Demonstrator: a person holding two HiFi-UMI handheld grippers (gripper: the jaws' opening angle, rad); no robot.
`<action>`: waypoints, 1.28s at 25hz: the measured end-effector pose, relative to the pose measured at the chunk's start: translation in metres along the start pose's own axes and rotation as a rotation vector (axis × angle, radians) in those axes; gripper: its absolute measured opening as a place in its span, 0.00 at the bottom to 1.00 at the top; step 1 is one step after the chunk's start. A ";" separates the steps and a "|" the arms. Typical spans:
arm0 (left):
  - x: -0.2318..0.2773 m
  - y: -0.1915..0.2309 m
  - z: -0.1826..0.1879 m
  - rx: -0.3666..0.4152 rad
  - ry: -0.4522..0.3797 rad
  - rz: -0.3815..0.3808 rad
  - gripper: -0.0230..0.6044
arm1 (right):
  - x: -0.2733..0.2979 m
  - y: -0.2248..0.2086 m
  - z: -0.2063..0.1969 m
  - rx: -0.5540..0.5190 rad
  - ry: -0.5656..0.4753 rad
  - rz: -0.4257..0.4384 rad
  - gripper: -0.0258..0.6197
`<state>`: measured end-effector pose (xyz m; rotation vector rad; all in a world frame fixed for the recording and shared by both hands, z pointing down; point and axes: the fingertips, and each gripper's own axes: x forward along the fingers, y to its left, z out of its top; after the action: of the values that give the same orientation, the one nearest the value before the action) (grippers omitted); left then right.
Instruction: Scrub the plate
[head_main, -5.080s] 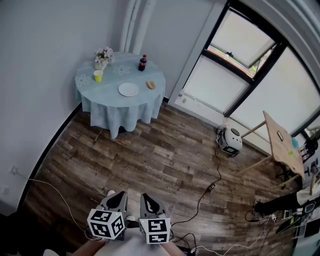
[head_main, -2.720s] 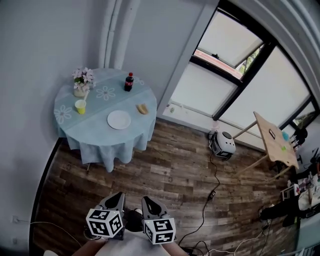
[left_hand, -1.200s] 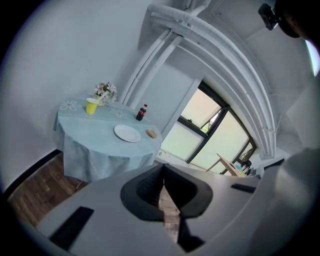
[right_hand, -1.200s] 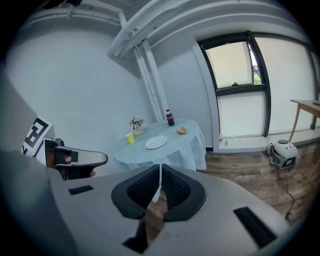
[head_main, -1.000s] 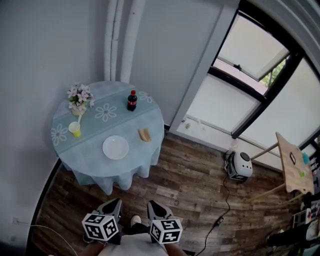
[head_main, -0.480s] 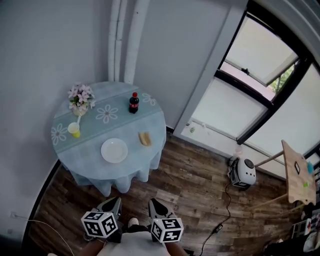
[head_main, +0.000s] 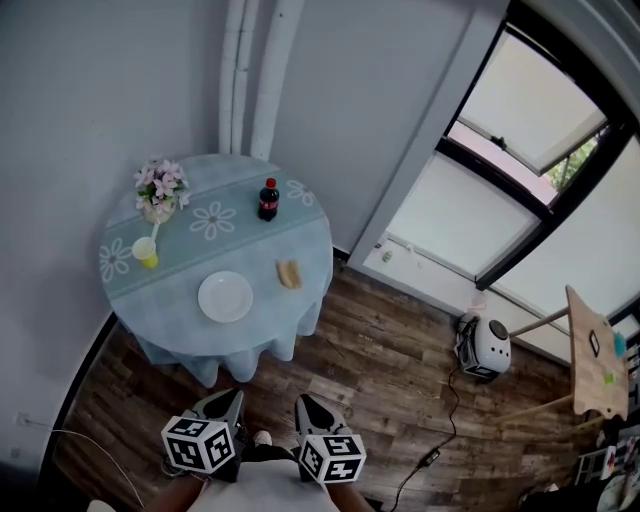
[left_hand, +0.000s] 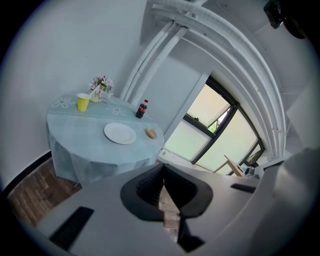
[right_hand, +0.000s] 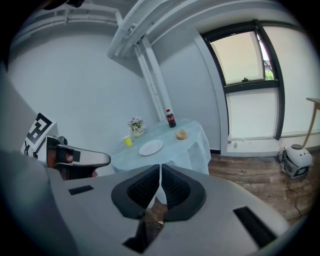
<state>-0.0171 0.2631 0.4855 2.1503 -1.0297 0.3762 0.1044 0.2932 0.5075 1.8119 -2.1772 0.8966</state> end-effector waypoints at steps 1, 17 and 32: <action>0.001 -0.001 0.000 0.003 0.001 -0.003 0.05 | 0.001 0.000 -0.001 -0.005 0.007 0.005 0.10; 0.030 0.022 0.031 -0.040 0.015 -0.004 0.05 | 0.038 -0.010 0.020 -0.003 0.026 -0.033 0.10; 0.084 0.082 0.104 -0.041 0.039 -0.033 0.05 | 0.118 -0.006 0.065 -0.028 0.041 -0.088 0.10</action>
<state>-0.0311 0.1076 0.4956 2.1123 -0.9713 0.3771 0.0966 0.1585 0.5148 1.8438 -2.0580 0.8719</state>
